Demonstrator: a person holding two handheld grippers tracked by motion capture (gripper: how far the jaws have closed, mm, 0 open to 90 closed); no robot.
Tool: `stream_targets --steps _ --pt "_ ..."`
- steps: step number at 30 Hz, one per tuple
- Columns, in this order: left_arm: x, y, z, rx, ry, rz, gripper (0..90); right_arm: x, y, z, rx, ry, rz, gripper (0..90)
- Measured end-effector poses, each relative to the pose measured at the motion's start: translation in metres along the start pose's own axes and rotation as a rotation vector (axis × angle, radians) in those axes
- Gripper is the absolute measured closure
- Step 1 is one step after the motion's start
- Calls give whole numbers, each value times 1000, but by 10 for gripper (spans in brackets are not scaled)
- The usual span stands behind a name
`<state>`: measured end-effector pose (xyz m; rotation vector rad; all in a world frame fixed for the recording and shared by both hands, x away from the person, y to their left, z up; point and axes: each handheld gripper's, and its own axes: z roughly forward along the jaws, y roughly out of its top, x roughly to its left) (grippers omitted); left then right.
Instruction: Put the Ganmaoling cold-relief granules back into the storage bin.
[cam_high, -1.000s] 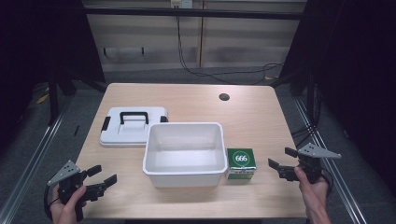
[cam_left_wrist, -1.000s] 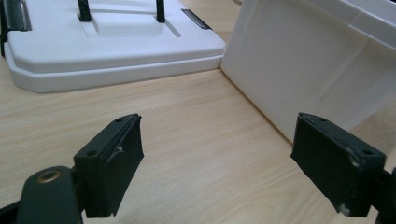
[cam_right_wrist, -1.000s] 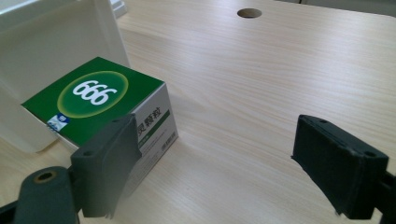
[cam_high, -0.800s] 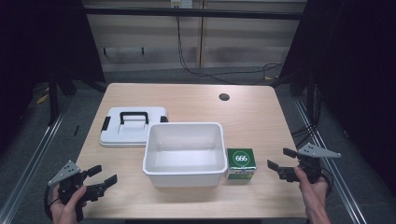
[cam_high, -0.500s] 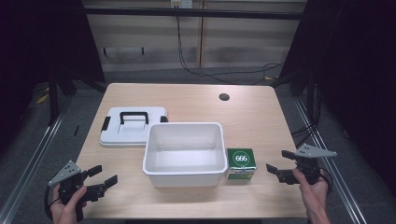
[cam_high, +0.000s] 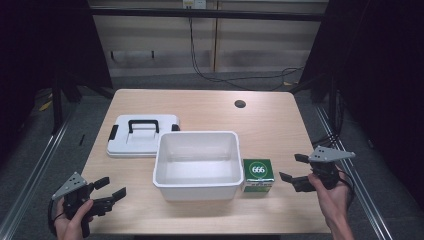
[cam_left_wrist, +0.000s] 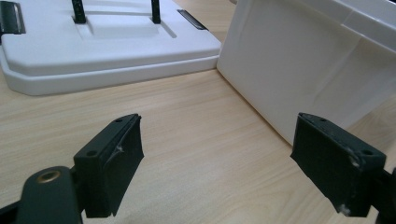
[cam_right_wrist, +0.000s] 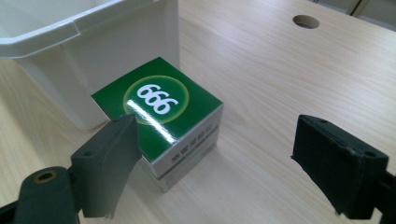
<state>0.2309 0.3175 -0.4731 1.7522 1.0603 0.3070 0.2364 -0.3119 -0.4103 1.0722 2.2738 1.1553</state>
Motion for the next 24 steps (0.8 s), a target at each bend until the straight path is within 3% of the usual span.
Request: stream_targets --steps 5,9,13,14,17,19,24 --pt "0 0 -1 -6 -3 1 159 4 9 4 40 16 -33 150" --pt "-2 -1 0 3 -11 9 159 4 17 4 37 5 -48 139" --pt "-2 -1 0 2 -10 7 159 8 27 9 88 18 -105 140" --pt "-1 -1 0 1 -7 4 159 10 32 12 94 47 -132 137" --pt "-1 -1 0 0 -2 7 159 12 36 15 113 67 -154 137" --pt "-3 -1 0 4 -10 20 159 12 44 19 175 97 -203 134" --pt "-3 -1 1 3 -12 13 159 14 57 21 210 137 -253 134"
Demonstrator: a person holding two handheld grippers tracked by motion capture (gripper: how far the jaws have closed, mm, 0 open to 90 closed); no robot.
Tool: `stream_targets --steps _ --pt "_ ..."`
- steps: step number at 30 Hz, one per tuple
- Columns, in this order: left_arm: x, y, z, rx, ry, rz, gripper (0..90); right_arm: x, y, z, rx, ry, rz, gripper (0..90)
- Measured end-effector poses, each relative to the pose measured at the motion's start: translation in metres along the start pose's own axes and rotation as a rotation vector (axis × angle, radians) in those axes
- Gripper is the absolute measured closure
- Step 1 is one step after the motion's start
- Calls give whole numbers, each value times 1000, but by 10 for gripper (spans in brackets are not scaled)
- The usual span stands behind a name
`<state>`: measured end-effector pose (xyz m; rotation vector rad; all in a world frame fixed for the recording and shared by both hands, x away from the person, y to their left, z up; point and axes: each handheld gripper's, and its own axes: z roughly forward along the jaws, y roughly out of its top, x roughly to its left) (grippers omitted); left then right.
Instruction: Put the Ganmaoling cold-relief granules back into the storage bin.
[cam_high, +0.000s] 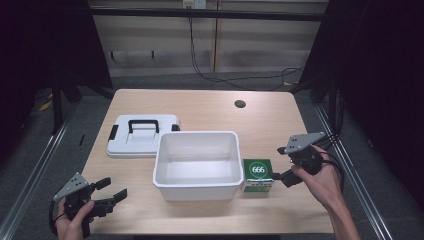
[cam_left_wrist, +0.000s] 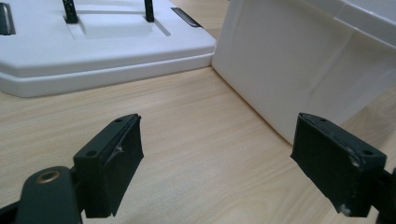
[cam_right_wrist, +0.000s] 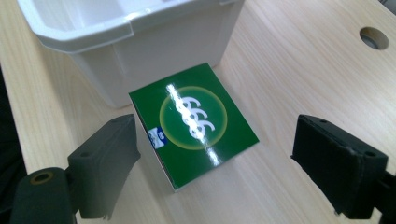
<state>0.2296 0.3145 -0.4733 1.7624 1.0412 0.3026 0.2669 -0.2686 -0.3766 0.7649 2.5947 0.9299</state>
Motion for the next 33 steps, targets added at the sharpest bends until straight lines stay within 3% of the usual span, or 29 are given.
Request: stream_targets --steps 4,15,17,18,23,29,33 --pt "0 0 0 1 -2 2 159 -1 13 1 15 29 -43 134" --pt "1 0 0 -3 -5 -3 159 -12 34 12 49 120 -89 137" --pt "1 0 0 -1 -4 0 159 -12 36 13 53 126 -86 137" --pt "1 0 0 -1 -4 2 159 -12 39 15 85 126 -77 146" --pt "1 0 0 -3 -5 -4 159 -15 45 18 81 113 -40 146" --pt "1 0 -1 -6 -7 -4 159 -17 52 24 133 107 -98 136" --pt "1 0 0 0 -4 4 159 -14 59 31 181 156 -164 132"
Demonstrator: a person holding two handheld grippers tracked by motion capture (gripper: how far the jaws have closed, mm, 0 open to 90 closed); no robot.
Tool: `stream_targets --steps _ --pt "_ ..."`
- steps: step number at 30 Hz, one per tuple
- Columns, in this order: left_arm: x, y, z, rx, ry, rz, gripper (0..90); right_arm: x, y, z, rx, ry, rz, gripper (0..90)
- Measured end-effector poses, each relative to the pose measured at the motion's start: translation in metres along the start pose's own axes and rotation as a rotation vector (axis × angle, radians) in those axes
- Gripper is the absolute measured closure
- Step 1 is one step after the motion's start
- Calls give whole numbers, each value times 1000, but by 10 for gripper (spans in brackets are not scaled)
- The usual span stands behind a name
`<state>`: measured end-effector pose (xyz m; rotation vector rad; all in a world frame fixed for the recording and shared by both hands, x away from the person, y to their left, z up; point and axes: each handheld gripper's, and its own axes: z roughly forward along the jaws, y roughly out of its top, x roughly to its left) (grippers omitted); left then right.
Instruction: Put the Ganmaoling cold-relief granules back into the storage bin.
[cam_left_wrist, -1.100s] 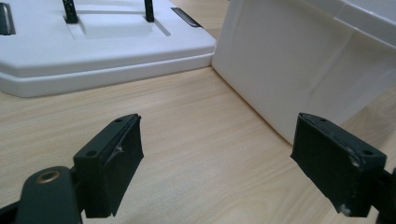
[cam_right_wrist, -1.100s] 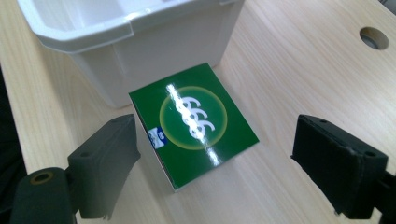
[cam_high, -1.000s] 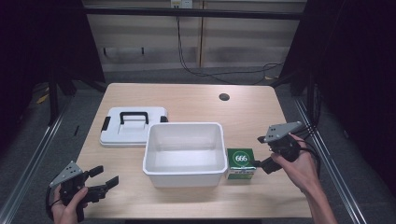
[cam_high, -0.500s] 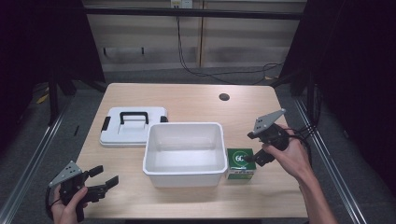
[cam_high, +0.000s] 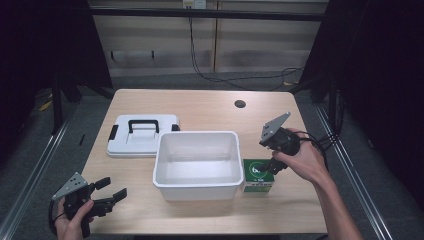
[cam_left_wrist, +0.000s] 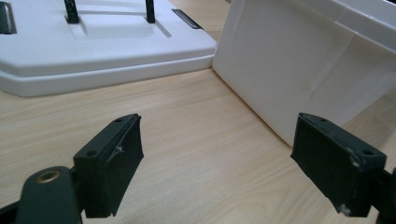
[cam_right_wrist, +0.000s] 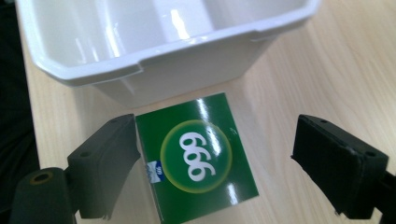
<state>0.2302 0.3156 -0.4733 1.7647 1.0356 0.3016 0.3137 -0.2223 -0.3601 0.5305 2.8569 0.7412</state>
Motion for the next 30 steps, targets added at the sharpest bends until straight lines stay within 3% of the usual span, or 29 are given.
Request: stream_targets --steps 4,8,9,14,24,30 --pt "-1 0 0 -5 1 -2 159 2 7 5 18 38 -57 127" --pt "0 0 0 -8 -1 -6 159 2 10 11 80 48 -80 123" --pt "0 0 -1 -9 3 -9 159 4 13 14 122 58 -90 121" --pt "0 0 0 -4 4 -9 159 3 21 17 196 59 -150 112" --pt "0 0 -1 -4 1 -6 159 3 25 35 294 89 -220 92" --pt "1 0 -1 -5 3 -5 159 5 22 40 334 77 -214 84"
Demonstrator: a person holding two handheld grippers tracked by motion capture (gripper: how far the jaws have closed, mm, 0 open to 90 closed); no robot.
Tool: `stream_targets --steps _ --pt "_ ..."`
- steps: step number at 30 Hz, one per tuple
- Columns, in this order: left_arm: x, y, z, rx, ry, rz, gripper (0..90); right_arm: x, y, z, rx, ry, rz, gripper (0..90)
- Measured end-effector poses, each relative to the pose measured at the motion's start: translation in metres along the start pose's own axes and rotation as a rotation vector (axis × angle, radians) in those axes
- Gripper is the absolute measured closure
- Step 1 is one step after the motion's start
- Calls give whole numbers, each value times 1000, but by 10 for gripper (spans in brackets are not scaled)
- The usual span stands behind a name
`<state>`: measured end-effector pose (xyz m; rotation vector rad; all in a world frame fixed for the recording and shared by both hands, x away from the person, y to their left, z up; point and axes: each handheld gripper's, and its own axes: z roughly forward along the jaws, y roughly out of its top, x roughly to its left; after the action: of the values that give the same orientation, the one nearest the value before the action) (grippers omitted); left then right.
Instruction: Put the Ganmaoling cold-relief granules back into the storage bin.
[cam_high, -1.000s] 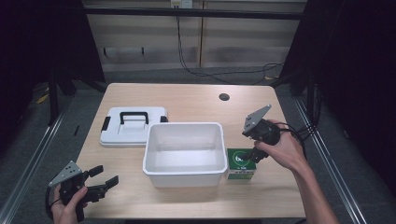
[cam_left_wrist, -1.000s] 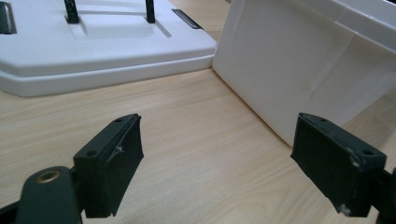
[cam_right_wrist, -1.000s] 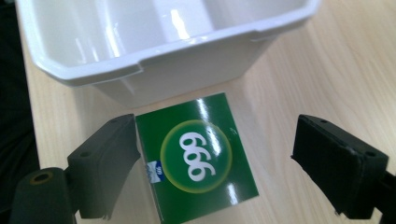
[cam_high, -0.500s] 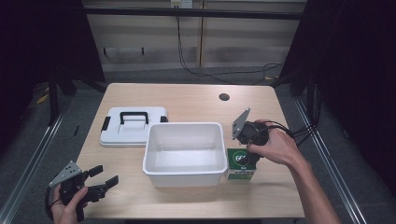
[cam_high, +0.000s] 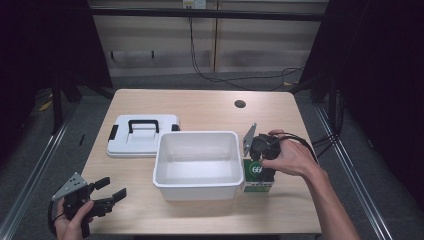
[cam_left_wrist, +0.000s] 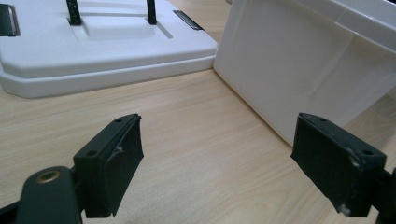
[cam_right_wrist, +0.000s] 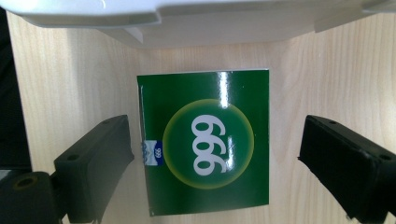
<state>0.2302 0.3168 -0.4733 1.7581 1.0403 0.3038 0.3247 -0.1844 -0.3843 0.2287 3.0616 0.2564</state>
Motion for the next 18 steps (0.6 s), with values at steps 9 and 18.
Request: stream_targets --steps 9,18 --pt "0 0 1 -2 1 -9 159 -1 -1 7 35 25 -22 84" --pt "1 -1 -1 -2 3 -18 159 1 1 16 102 27 -55 84"
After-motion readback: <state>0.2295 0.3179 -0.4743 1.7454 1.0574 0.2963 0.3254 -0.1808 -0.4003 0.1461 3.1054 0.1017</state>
